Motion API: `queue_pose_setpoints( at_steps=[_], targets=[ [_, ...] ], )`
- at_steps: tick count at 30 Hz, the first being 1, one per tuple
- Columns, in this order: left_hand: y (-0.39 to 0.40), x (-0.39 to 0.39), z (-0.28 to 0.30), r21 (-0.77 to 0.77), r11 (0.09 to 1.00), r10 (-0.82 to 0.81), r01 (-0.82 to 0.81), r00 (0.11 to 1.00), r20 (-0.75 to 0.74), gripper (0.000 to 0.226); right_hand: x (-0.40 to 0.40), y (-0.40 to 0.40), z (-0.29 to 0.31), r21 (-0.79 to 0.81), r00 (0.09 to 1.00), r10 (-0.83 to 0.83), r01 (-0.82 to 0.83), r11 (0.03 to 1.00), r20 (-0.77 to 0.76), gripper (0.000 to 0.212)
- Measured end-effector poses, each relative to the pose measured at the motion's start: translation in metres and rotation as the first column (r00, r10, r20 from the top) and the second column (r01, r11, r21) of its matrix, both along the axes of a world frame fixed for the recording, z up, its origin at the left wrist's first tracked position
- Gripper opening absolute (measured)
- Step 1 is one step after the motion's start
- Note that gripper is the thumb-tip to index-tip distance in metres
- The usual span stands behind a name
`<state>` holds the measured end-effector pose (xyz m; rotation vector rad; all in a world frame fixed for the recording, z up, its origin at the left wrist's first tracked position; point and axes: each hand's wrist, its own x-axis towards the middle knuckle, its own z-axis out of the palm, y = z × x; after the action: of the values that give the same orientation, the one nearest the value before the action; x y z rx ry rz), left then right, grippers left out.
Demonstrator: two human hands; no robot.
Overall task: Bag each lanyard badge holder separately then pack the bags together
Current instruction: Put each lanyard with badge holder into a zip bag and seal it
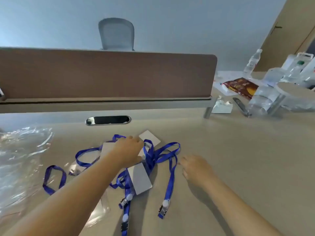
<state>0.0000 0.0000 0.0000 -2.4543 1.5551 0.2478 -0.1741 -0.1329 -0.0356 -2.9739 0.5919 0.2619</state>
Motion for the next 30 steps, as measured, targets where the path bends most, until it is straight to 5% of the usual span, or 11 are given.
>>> queue_pose_setpoints(
  at_steps=[6, 9, 15, 18, 20, 24, 25, 27, 30],
  targets=[
    [-0.007, -0.012, -0.065, 0.22, 0.974, 0.07, -0.056, 0.996, -0.058, 0.058, 0.006, 0.012, -0.056, -0.048, 0.974, 0.223, -0.225, 0.973, -0.048, 0.032],
    [-0.008, -0.009, -0.085, 0.232, 0.962, 0.161, -0.142, 0.985, -0.063, 0.067, 0.009, 0.01, -0.077, -0.079, 0.959, 0.265, -0.273, 0.959, -0.097, 0.044],
    [-0.006, -0.005, -0.099, 0.181, 0.953, 0.257, -0.245, 0.965, -0.046, 0.063, 0.014, 0.009, -0.088, -0.098, 0.929, 0.363, -0.368, 0.925, -0.066, 0.032],
    [-0.005, -0.001, -0.093, 0.118, 0.945, 0.316, -0.304, 0.944, -0.096, 0.052, 0.02, 0.005, -0.078, -0.03, 0.966, 0.257, -0.256, 0.966, 0.011, 0.007],
    [-0.003, 0.005, -0.086, 0.033, 0.928, 0.37, -0.371, 0.908, -0.197, 0.042, 0.022, 0.004, -0.071, 0.167, 0.993, 0.095, -0.105, 0.98, 0.069, 0.016],
    [0.002, 0.023, -0.068, -0.141, 0.846, 0.408, -0.514, 0.795, -0.449, 0.018, 0.031, 0.003, -0.048, 0.607, 0.924, -0.32, 0.135, 0.783, 0.207, 0.022],
    [0.004, 0.028, -0.063, -0.187, 0.807, 0.412, -0.56, 0.761, -0.502, 0.006, 0.036, 0.003, -0.041, 0.665, 0.895, -0.383, 0.144, 0.733, 0.227, 0.022],
    [0.007, 0.034, -0.053, -0.256, 0.677, 0.439, -0.69, 0.658, -0.612, 0.016, 0.046, 0.005, -0.028, 0.687, 0.849, -0.448, 0.148, 0.711, 0.28, 0.02],
    [0.011, 0.038, -0.042, -0.217, 0.41, 0.406, -0.886, 0.391, -0.826, 0.026, 0.061, 0.009, -0.015, 0.693, 0.795, -0.526, 0.194, 0.694, 0.304, 0.023]
  ],
)
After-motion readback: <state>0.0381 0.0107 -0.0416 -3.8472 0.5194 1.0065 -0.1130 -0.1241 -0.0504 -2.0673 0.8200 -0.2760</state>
